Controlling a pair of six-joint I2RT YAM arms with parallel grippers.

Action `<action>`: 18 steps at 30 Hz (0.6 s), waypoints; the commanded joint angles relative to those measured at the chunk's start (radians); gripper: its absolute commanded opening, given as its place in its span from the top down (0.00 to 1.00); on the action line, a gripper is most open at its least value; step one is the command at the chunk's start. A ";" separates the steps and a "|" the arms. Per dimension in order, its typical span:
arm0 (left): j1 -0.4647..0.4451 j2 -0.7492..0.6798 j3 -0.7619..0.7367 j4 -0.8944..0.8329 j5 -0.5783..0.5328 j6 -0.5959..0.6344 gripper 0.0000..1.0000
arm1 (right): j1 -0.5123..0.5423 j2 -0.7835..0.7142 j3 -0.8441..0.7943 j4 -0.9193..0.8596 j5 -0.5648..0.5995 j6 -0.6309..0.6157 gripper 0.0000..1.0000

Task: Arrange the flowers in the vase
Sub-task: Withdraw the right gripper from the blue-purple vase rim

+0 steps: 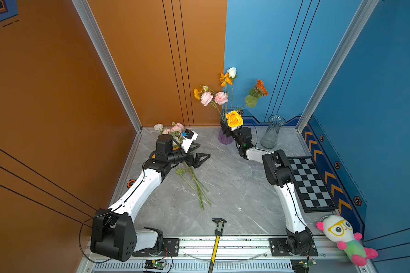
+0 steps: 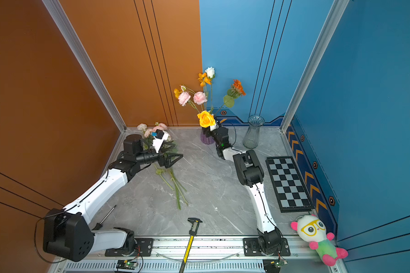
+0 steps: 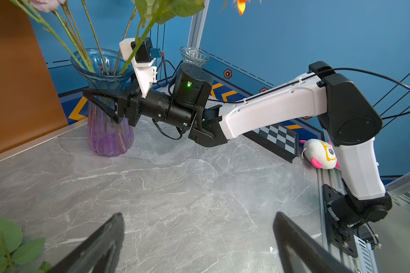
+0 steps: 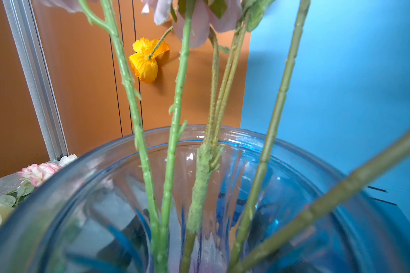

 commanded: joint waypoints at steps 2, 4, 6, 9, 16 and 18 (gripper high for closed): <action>0.005 -0.019 0.007 0.005 0.029 0.001 0.02 | 0.017 -0.098 -0.052 0.125 0.035 -0.001 0.02; 0.004 -0.027 0.006 0.007 0.030 0.000 0.02 | 0.021 -0.120 -0.093 0.136 0.044 -0.005 0.00; 0.002 -0.035 0.003 0.008 0.030 0.001 0.02 | 0.024 -0.143 -0.133 0.130 0.048 -0.005 0.00; -0.002 -0.045 0.004 0.009 0.031 -0.001 0.02 | 0.027 -0.175 -0.204 0.149 0.055 0.003 0.00; -0.012 -0.080 0.000 0.011 0.030 -0.002 0.02 | 0.027 -0.257 -0.374 0.161 0.049 0.023 0.00; -0.012 -0.089 -0.004 0.011 0.028 -0.003 0.02 | 0.027 -0.280 -0.416 0.169 0.048 0.028 0.00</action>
